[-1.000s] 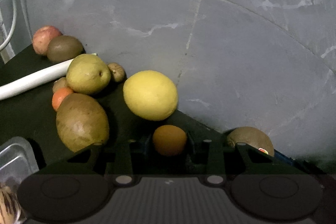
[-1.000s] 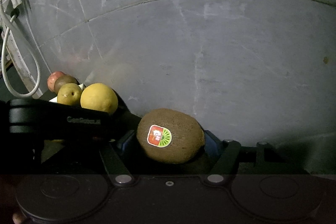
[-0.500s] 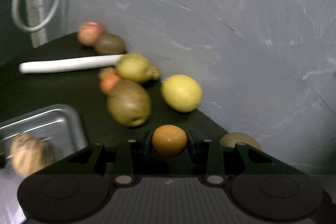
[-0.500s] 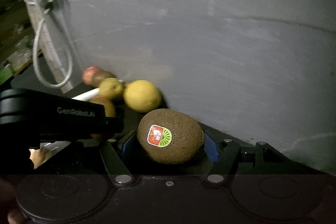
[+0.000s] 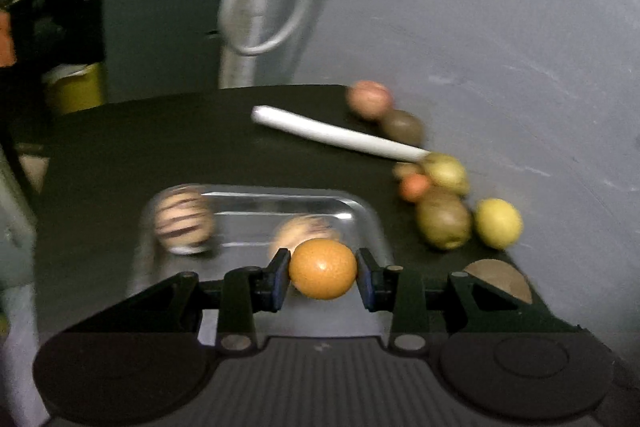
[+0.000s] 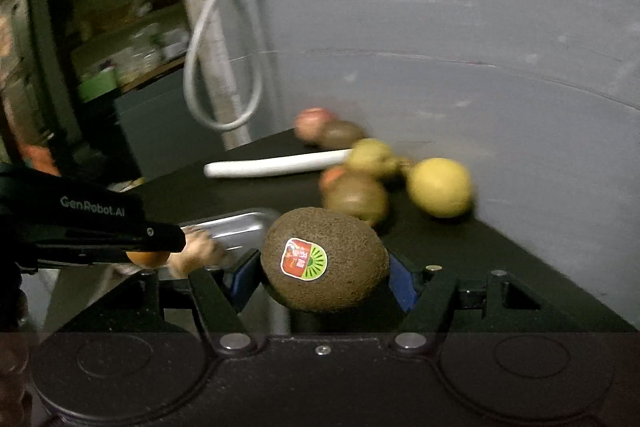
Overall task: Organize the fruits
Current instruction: 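Carry tangerine and kiwi to the tray and release them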
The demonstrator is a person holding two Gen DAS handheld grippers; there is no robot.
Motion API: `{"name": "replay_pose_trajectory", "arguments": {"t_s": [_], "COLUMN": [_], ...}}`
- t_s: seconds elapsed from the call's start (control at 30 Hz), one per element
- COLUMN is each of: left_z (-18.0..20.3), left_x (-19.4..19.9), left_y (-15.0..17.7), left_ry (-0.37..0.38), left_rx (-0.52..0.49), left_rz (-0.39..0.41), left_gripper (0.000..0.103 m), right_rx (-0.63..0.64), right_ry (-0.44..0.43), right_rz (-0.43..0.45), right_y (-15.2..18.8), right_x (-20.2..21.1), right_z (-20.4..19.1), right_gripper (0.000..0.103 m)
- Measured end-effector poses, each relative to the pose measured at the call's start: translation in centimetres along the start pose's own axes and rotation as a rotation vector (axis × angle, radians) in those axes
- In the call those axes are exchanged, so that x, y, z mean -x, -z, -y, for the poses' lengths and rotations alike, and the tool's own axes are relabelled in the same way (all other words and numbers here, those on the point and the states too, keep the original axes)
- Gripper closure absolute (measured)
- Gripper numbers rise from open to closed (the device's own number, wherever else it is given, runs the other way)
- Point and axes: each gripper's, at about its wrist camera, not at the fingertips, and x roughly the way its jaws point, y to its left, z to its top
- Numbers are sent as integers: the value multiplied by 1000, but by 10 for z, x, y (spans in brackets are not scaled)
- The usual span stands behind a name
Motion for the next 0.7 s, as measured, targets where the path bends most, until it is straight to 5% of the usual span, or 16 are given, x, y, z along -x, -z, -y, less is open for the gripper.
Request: {"name": "replay_pose_trajectory", "arguments": {"t_s": [0.23,0.7], "left_z": [-45,-72], "left_x": [-2,-8], "left_y": [13,31], "left_ry": [-90,-91], "left_rx": [104,136], "left_rz": [-7,-17], "left_gripper": [65,65], "right_rx": [75,209], "right_ry": [-92,-132], "right_rz": [-40,-61], "right_y": [11,30], "right_x": [-12,-30], "right_z": [-39,-72], "right_gripper": [35,35]}}
